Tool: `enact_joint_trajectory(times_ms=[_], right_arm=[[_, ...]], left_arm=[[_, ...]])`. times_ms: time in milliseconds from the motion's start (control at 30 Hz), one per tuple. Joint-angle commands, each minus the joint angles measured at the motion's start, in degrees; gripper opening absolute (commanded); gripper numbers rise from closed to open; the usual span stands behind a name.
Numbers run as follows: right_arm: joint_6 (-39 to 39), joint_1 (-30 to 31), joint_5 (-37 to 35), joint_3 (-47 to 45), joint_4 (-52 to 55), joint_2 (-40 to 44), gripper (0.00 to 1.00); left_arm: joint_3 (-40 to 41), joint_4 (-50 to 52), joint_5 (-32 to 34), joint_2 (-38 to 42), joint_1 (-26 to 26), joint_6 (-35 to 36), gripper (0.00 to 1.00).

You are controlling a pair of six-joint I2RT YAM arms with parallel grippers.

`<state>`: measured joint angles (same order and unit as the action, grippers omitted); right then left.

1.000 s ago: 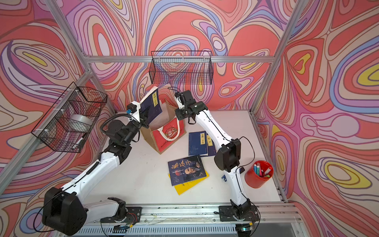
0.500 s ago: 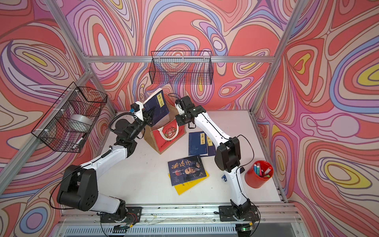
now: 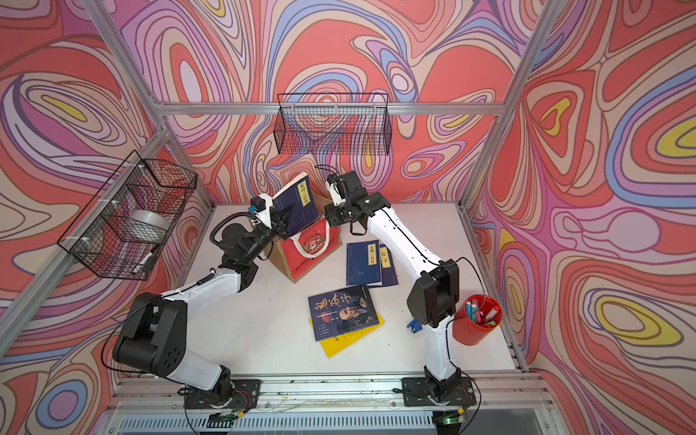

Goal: Put the books into the canvas bag
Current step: Place the book in the canvas bag.

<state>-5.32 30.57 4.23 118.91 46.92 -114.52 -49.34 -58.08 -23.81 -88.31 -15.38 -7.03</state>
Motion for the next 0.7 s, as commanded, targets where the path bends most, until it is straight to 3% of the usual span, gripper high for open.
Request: enact_joint_trajectory(times_ms=[0,167,333,433,667], right_arm=[[-0.5,-0.1,-1.2,-2.8,-1.2,3.1,0.54],[-0.5,-0.9,-1.8,-5.1,-1.4,5.0,0.55],[-0.5,-1.4,-1.9,-7.1,-2.2,6.3,0.55],[-0.6,-1.8,-1.9,-7.8,-2.4,6.8,0.55],[-0.5,-2.2,-0.8,-8.8,-2.8,7.3,0.55]], left_arm=[[0.7,-5.5,-0.2,-0.4,-0.4,1.3,0.00],[0.9,-6.2,-0.3,-0.6,-0.4,1.1,0.03],[1.3,-7.4,-1.6,-1.0,-0.4,0.1,0.33],[1.8,-8.5,-2.2,-1.0,-0.4,-0.7,0.42],[2.2,-8.3,-1.9,0.7,-0.4,-0.9,0.49]])
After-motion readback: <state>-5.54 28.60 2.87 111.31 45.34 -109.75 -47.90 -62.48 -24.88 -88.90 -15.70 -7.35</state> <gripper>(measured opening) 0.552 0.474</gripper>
